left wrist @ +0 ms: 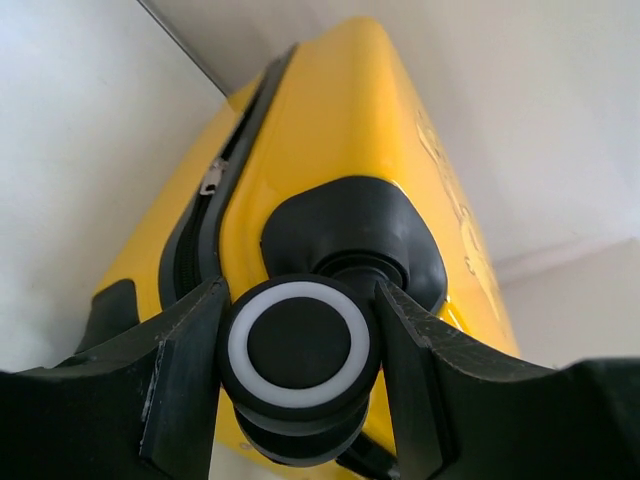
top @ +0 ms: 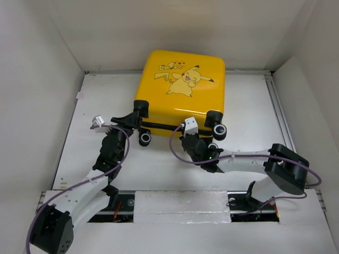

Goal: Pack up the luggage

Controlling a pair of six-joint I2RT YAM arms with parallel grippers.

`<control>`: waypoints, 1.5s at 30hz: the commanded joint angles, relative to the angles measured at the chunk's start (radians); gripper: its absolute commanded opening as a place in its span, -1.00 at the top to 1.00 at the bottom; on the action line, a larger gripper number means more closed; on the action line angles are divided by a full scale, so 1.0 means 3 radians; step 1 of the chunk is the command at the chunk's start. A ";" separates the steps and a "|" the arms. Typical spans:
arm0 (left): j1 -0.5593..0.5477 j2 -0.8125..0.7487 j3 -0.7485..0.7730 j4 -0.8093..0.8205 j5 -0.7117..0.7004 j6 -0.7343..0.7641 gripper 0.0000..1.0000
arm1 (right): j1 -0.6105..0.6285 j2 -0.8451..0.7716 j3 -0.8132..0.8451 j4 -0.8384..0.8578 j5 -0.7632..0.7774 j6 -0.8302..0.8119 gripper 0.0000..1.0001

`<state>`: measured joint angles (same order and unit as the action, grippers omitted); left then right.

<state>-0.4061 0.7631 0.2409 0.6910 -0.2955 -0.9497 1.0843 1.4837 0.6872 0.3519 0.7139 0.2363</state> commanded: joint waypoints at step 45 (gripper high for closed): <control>-0.1448 -0.0310 0.0536 -0.0345 0.0125 0.0481 1.00 | -0.2019 -0.2472 -0.1125 -0.0699 -0.2225 0.0476 -0.06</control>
<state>-0.8360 0.7040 0.3408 0.4522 -0.2512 -0.7967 0.5198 0.7254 0.3130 0.0349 0.1532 0.4538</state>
